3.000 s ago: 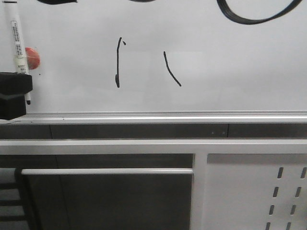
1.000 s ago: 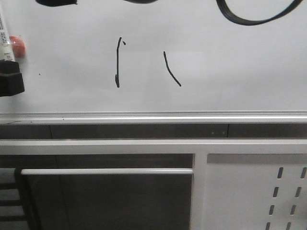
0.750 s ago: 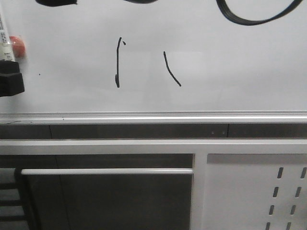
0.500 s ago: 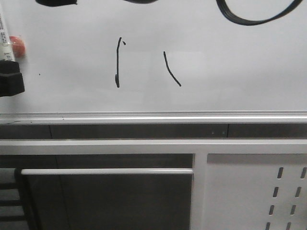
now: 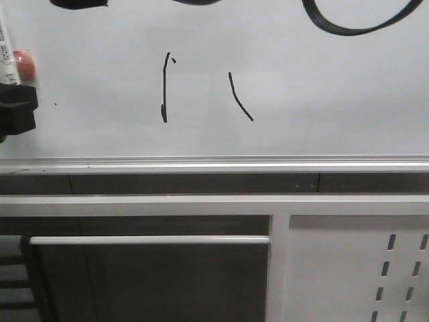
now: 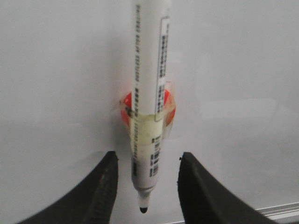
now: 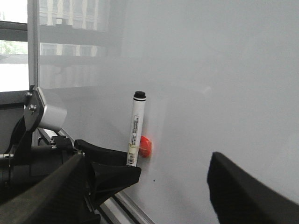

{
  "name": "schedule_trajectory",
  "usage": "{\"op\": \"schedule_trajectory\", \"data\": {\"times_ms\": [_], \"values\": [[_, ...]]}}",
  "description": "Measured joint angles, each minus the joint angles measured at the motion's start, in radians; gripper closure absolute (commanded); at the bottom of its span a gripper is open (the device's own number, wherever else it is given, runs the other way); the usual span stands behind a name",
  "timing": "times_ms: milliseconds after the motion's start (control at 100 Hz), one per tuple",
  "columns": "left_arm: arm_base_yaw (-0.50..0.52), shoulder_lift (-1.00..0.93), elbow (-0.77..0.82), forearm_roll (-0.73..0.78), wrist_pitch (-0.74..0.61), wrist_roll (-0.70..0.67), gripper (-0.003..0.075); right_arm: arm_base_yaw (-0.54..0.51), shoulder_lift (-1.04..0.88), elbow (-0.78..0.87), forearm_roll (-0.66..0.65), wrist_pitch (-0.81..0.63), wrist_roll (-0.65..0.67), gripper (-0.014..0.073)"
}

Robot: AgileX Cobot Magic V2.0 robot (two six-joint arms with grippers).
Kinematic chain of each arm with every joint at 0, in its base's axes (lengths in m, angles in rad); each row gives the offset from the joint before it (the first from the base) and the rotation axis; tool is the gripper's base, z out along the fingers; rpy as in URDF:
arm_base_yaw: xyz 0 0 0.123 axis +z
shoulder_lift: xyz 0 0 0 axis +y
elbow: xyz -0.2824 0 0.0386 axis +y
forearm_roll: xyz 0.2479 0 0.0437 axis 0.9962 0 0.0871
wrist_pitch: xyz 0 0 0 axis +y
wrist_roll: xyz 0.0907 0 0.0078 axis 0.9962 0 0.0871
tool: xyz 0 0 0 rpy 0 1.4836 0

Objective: Write number 1 on whiteboard

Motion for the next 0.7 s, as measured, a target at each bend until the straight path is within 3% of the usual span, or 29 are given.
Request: {"op": "schedule_trajectory", "data": {"times_ms": [540, 620, 700], "values": [[0.000, -0.087, 0.054, 0.002, 0.000, 0.001, 0.0385, 0.000, 0.000, 0.000, 0.000, 0.002, 0.000, 0.0100], [0.000, -0.120, 0.076, 0.002, 0.000, 0.001, 0.0412, 0.000, 0.000, 0.000, 0.000, 0.004, 0.000, 0.0100], [0.000, -0.157, 0.100, 0.002, 0.000, 0.001, 0.0489, 0.000, 0.000, 0.000, 0.000, 0.006, 0.000, 0.0100]]}}
